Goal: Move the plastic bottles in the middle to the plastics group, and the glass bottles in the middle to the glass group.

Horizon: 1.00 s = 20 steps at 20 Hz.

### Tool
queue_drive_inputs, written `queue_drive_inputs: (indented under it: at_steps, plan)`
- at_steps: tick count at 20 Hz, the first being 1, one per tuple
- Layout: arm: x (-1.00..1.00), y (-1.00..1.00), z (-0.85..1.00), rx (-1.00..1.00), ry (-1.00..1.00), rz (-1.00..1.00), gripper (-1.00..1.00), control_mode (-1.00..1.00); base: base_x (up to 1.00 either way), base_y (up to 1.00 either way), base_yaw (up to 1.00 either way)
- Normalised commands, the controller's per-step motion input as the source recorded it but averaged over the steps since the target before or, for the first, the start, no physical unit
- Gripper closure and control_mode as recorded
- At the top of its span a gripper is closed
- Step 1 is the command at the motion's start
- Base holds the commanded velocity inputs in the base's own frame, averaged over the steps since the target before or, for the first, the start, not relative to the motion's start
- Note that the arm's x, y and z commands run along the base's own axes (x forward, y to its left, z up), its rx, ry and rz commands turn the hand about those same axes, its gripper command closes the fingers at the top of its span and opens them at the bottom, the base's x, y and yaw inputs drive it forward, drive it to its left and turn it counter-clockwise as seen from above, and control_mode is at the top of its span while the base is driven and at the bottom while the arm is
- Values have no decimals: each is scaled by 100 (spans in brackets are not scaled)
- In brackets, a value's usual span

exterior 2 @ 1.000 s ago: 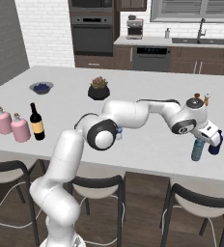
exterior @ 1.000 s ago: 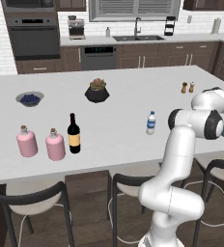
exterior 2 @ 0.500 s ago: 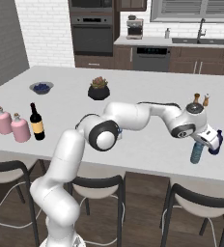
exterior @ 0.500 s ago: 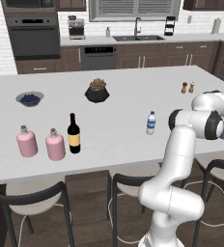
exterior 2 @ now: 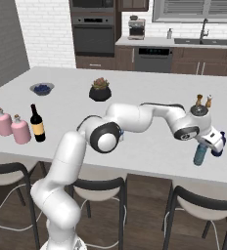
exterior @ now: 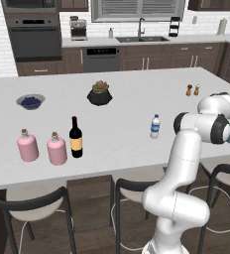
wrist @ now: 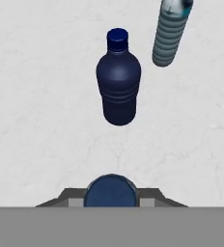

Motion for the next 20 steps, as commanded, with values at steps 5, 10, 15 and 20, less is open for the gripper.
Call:
queue_drive_inputs:
  at_steps: [5, 10, 15, 20]
  plan:
    - [9, 0, 9, -1, 0, 0, 100, -100, 0, 0, 0]
    - [3, 0, 0, 0, 0, 0, 100, -100, 0, 0, 0]
    - [0, 0, 0, 0, 0, 0, -100, -100, 0, 0, 0]
    - [0, 0, 0, 0, 0, 0, -100, -100, 0, 0, 0]
